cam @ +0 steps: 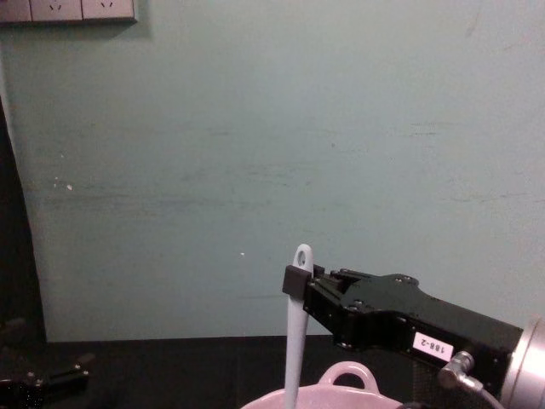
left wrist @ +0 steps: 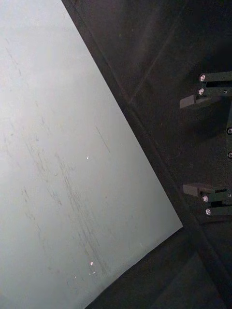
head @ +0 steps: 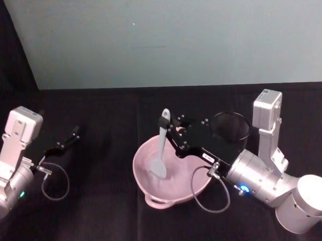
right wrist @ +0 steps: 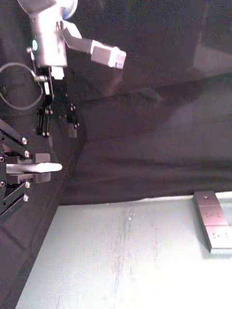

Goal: Use the one hand to pick up the spoon and stir the clear water in the bowl.

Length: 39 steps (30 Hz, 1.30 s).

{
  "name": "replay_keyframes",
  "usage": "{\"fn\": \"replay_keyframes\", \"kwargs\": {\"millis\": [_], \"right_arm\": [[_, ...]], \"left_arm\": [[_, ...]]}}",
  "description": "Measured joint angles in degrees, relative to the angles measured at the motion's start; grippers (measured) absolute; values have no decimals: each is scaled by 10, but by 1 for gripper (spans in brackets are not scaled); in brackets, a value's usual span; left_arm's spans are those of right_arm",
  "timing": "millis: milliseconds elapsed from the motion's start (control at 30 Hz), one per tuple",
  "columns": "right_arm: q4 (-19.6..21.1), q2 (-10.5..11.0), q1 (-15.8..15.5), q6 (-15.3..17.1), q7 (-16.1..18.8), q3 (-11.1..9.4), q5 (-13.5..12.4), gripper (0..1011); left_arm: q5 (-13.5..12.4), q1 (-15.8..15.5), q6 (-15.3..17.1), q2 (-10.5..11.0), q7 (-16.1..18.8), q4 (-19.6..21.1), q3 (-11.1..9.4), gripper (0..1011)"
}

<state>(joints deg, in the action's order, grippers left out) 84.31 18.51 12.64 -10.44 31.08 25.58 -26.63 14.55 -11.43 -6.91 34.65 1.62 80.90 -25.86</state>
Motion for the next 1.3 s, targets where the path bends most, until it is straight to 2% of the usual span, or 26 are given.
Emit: {"fn": "replay_keyframes", "kwargs": {"millis": [167, 300, 567, 833, 1100, 1300], "right_arm": [[-23, -6, 11, -5, -8, -8, -1, 110], [-26, -2, 12, -7, -14, -19, 0, 110], [-11, 15, 1, -7, -23, -41, 0, 110], [18, 31, -18, -4, -26, -50, 9, 110], [50, 45, -36, 7, -16, -40, 14, 110], [68, 44, -42, 10, -7, -24, 15, 110]], "left_arm": [[0, 0, 0, 0, 0, 0, 0, 1005], [0, 0, 0, 0, 0, 0, 0, 1005], [0, 0, 0, 0, 0, 0, 0, 1005], [0, 0, 0, 0, 0, 0, 0, 1005], [0, 0, 0, 0, 0, 0, 0, 1005], [0, 0, 0, 0, 0, 0, 0, 1005]]}}
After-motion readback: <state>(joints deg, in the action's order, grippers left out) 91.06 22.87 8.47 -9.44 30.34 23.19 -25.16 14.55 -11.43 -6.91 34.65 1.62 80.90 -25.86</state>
